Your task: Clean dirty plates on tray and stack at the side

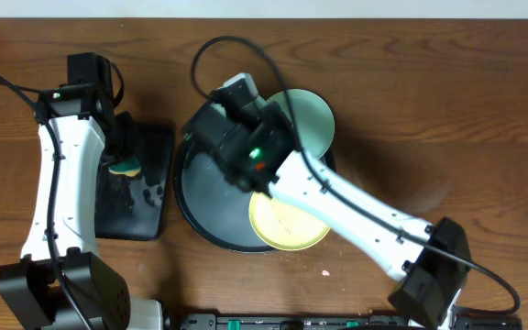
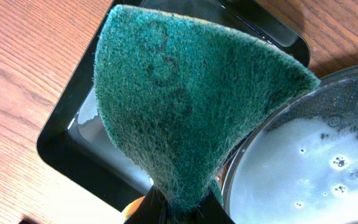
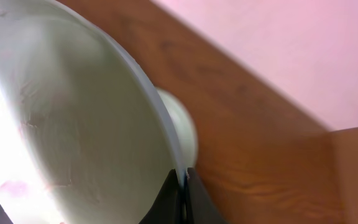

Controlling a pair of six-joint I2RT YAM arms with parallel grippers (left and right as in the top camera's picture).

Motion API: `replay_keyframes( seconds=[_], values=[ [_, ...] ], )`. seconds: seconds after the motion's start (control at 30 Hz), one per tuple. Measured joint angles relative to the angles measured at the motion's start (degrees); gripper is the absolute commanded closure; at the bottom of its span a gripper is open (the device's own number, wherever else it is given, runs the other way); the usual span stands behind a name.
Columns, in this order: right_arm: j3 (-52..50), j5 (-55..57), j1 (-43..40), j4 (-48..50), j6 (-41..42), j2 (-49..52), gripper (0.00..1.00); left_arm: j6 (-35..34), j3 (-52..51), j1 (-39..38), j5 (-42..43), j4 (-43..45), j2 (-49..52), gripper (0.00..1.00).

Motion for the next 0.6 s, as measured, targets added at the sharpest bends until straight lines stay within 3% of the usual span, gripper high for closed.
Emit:
replay_keyframes(
  seconds=[0.33, 0.6],
  values=[
    [0.00, 20.85, 7.58, 1.42, -0.31, 0.00, 0.99, 0.00, 0.00, 0.00, -0.02, 0.00, 0.00, 0.91],
    [0.00, 25.44, 8.28, 1.57, -0.31, 0.00, 0.99, 0.00, 0.00, 0.00, 0.00, -0.02, 0.00, 0.91]
  ],
)
